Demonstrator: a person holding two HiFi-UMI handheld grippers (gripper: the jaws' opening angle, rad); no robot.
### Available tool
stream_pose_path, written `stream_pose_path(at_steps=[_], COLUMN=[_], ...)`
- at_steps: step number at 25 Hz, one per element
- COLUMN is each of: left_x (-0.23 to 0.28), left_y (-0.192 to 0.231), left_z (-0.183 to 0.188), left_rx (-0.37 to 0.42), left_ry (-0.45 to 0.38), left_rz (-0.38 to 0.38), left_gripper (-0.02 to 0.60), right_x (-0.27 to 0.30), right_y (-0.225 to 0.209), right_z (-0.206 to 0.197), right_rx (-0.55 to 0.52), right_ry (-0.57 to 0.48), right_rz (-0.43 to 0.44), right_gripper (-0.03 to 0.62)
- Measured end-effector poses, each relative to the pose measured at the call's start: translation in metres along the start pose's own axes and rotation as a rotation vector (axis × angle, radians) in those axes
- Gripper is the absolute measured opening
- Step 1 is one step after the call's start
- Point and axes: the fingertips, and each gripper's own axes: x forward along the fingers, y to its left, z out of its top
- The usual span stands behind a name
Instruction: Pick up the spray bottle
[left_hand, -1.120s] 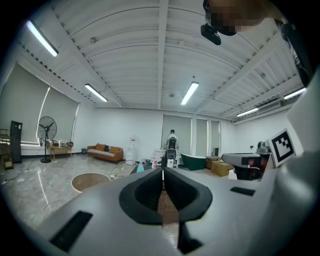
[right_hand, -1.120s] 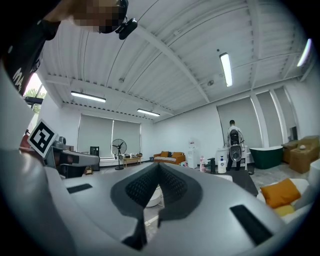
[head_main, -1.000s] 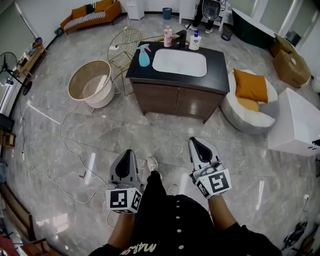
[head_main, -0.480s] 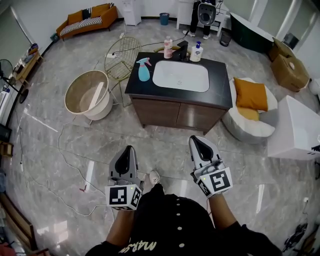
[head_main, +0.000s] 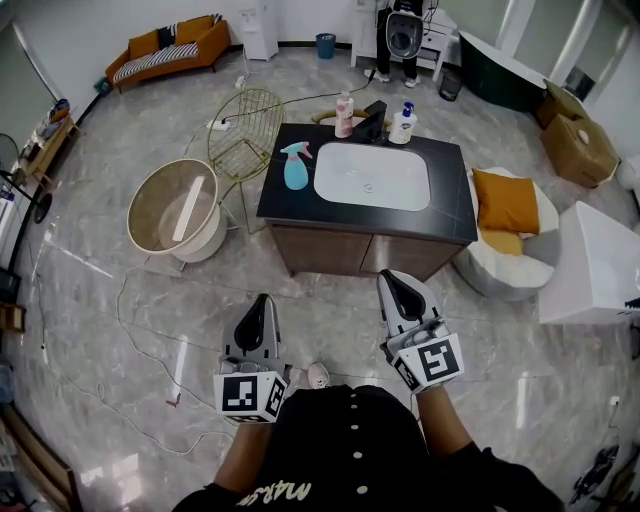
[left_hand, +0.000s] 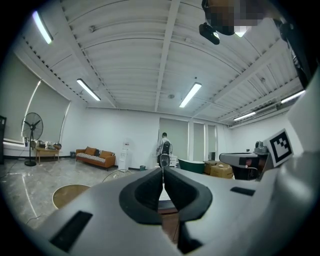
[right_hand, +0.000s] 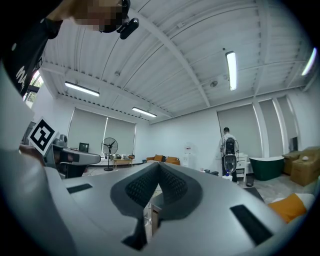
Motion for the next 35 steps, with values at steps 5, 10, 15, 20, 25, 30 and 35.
stream_pose_path(at_steps=[5,10,15,20,25,30,35], left_x=[0.028,0.065,0.117,0.183,0.243,0.281,0.303], left_y=[0.024,0.045,0.063,0.080,0.098,0.110,0.118], left_z=[0.004,-0.004,-0.008,0.002,0.022,0.034,0.038], left_rx=[0.014,-0.005,-0.003,-0.001,0.018,0.023,0.022], left_ry=[0.003,0.024,0.040,0.036,0.021,0.015,0.009], left_rz=[-0.022,0.001,0.012,0.036,0.064,0.110,0.133], left_gripper=[0.017,0.017,0.017,0.017,0.017,0.017,0.017], right_x=[0.037,0.071,0.120,0.184,0.244,0.284,0.317], right_y=[-0.003,-0.021,-0.053,-0.091,-0.122,-0.142,-0.152], right_z=[-0.001,-0.014,-0.025,-0.027,-0.021,-0.025,-0.034], right_rx=[0.002,0.013,0.020,0.018,0.008,0.007,0.008], right_ry=[-0.003,0.020,0.025,0.018,0.007,0.026,0.045], right_rz=[-0.018,-0.021,-0.017,0.020,0.067,0.125,0.170], right_gripper=[-0.005,-0.005,-0.005,-0.005,-0.005,-0.005,-0.005])
